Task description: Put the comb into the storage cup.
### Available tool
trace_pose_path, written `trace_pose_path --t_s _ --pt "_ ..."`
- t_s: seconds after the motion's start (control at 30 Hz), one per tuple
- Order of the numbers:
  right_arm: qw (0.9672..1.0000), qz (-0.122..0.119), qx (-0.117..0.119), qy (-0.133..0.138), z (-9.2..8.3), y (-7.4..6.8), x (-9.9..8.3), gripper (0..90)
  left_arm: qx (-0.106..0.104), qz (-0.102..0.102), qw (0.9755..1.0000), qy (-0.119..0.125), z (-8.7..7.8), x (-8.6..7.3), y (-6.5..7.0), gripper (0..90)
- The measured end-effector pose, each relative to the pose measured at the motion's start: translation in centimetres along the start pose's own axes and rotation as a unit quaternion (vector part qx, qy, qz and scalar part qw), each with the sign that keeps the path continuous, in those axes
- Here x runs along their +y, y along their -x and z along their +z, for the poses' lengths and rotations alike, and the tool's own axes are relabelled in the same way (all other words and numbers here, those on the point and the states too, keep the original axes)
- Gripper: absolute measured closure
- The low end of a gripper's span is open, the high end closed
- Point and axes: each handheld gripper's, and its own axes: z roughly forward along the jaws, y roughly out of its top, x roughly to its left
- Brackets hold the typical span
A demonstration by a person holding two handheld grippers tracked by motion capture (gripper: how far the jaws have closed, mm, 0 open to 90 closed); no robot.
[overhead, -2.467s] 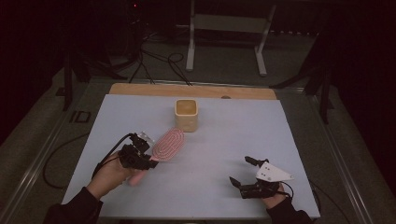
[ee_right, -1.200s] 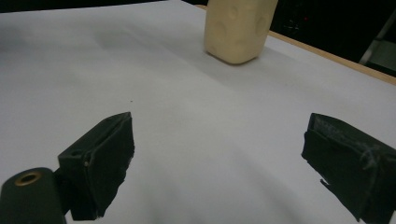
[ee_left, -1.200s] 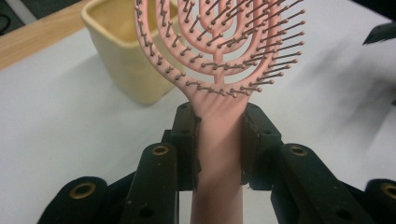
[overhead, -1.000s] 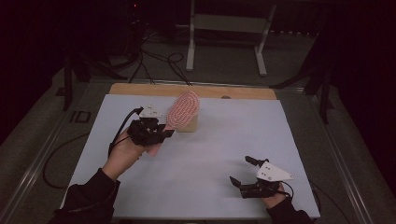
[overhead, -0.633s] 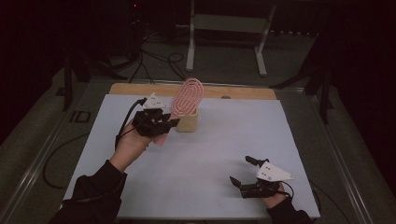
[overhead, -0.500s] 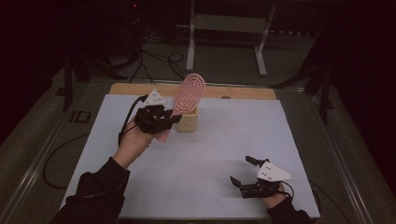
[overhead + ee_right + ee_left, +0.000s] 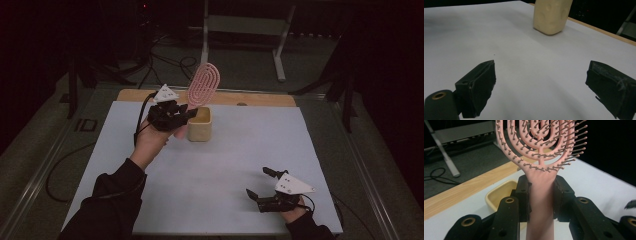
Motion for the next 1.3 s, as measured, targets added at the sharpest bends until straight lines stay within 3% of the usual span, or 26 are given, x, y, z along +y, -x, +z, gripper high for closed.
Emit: trace_pose_path --t_s 0.3,0.6,0.77,1.13,1.17,1.3 --pt "1.0000 0.000 0.000 0.002 0.0 0.0 0.0 8.8 -0.011 -0.005 0.9995 0.029 1.3 0.8 -0.7 70.3" --pt "1.0000 0.000 0.002 0.003 0.0 0.0 0.0 8.8 -0.012 -0.010 0.9969 0.078 2.8 1.4 -1.2 70.2" --pt "1.0000 0.001 0.002 0.003 0.0 0.0 0.0 8.8 -0.018 -0.019 0.9960 0.086 3.4 1.6 -1.4 70.2" --pt "1.0000 0.002 0.003 0.006 -0.1 0.1 0.0 8.8 -0.028 -0.019 0.9948 0.096 5.0 1.6 -2.7 70.2" --pt "1.0000 0.003 0.004 0.006 -0.1 0.1 0.0 8.8 -0.029 -0.019 0.9930 0.113 5.2 1.5 -3.1 70.2" --pt "1.0000 0.004 0.005 0.006 -0.1 0.1 0.0 8.8 -0.034 -0.018 0.9916 0.124 5.5 1.5 -3.5 70.2"
